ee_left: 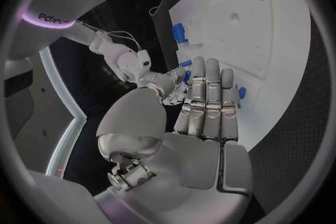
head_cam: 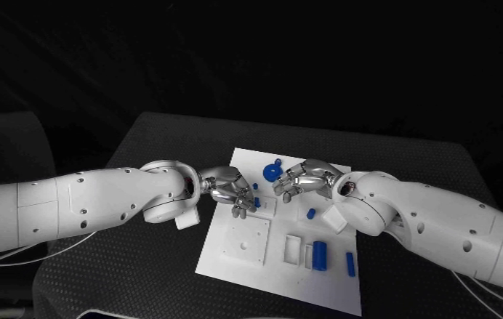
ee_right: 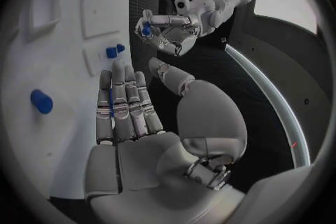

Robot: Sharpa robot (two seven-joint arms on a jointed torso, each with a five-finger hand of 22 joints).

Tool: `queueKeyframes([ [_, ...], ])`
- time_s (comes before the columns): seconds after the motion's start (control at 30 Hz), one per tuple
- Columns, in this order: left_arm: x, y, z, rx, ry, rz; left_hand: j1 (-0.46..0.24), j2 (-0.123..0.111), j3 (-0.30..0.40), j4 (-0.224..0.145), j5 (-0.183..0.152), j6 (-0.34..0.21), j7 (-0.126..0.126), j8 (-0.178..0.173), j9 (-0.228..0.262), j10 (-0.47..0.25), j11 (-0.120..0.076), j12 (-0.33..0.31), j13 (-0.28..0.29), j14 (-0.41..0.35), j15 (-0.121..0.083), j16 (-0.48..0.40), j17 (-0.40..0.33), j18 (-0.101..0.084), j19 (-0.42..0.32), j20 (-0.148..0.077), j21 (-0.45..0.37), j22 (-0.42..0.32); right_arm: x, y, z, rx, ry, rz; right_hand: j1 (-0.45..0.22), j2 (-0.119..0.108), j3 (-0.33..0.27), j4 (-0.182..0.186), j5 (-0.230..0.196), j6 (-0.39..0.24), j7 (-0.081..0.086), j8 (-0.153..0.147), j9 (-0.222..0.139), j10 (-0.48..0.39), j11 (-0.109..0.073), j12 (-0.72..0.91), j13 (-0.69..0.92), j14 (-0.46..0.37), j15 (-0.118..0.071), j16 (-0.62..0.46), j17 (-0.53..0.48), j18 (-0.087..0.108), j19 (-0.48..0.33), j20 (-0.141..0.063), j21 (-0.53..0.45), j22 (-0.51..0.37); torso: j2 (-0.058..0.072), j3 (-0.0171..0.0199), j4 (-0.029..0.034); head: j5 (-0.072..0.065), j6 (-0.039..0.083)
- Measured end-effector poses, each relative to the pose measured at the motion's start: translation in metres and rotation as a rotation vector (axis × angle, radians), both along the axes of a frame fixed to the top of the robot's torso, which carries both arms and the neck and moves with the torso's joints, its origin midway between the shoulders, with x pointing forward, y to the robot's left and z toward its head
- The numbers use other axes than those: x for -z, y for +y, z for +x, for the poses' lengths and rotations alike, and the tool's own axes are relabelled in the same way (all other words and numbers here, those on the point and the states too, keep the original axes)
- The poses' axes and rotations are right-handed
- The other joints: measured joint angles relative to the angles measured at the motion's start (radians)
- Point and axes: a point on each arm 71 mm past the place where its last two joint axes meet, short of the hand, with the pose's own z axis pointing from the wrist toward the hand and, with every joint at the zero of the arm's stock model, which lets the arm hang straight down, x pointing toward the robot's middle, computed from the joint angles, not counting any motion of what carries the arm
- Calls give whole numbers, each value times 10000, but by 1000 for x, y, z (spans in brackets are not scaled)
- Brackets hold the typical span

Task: Assemble the parts on the task board

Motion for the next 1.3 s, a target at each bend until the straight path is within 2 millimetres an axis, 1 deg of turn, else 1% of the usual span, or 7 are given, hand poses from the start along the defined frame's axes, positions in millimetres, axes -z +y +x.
queueKeyframes([
  [0.07, -2, -2, 0, 135, -440, 40, -2, -2, 0, 0, 0, 1, -1, -1, 3, 0, 0, 0, 0, 24, -24, 0, 0, 0, 0, 0, 0, 0, 1, 5, -3, -39, 567, 59, -85, 65, -141, 33, -79, 25, -11, 15, -7, 58, -19, 0, -80, 75, -34, 23, -4, 0, 75, -5, 0, 0, 0, 0, 2, -26, -6],
  [0.23, -5, -4, 0, 357, -1104, 130, -39, -39, 80, -7, -2, 11, -11, -30, 37, 0, 0, 0, 16, 35, -35, 39, 0, -6, 36, -36, 44, -1, 4, 10, -8, -108, 1497, -75, -283, 49, -349, 213, -115, 200, -79, 115, -15, 300, -102, 47, -246, 302, -126, 153, -5, 8, 303, -18, 43, 0, -1, 0, 8, -66, -13],
  [0.4, -6, -4, 0, 448, -1391, 190, -40, -41, 81, -8, -21, 35, -36, -37, 42, 0, 1, 0, 26, 35, -35, 39, 1, -6, 36, -36, 44, -2, 7, 13, -12, -151, 1963, -179, -437, -39, -469, 226, -115, 213, -66, 115, -21, 322, -106, 85, -315, 302, -127, 153, -18, 154, 303, -19, 43, -1, 0, 0, 2, -74, -26],
  [0.53, -7, -5, -1, 499, -1494, 215, -65, -66, 82, -6, -22, 48, -48, -38, 46, 0, 1, 0, 25, 35, -35, 39, 1, -7, 37, -36, 44, -2, 7, 15, -14, -160, 2133, -168, -469, -30, -556, 224, -55, 213, -66, 115, -32, 322, -106, 86, -367, 302, -127, 153, -31, 155, 303, -19, 43, -1, 0, 1, -4, -62, -32],
  [0.57, -7, -6, -1, 510, -1507, 219, -66, -67, 103, 15, -38, 54, -54, -39, 47, 0, 1, 0, 25, 35, -35, 39, 1, -8, 63, -9, 44, -2, 7, 15, -14, -164, 2159, -162, -516, -77, -617, 212, -33, 213, -66, 115, -43, 322, -106, 85, -383, 302, -127, 153, -31, 155, 303, -18, 43, -1, 0, 0, -4, -59, -38],
  [1.1, -7, -8, -1, 578, -1591, 240, -130, -133, 134, 46, -40, 107, -107, -116, 62, 1, 2, 0, 45, 72, -71, 38, 1, -8, 71, 0, 44, -3, 6, 21, -15, 66, 2332, 105, -514, -76, -659, 170, 42, 212, -66, 115, -55, 321, -106, 85, -461, 301, -127, 152, -51, 154, 337, 16, 43, -2, 5, 11, -11, -35, -98],
  [1.3, -7, -8, -1, 569, -1609, 231, -157, -160, 143, 56, -6, 141, -140, -121, 63, 29, -27, 0, 44, 71, -71, 74, 1, -8, 71, 0, 44, -4, 6, 25, -16, 5, 2371, 163, -356, 82, -557, 68, 42, 251, -104, 115, -55, 429, -143, 85, -515, 301, -127, 152, -61, 154, 337, 16, 43, -2, 6, 12, -11, -35, -106],
])
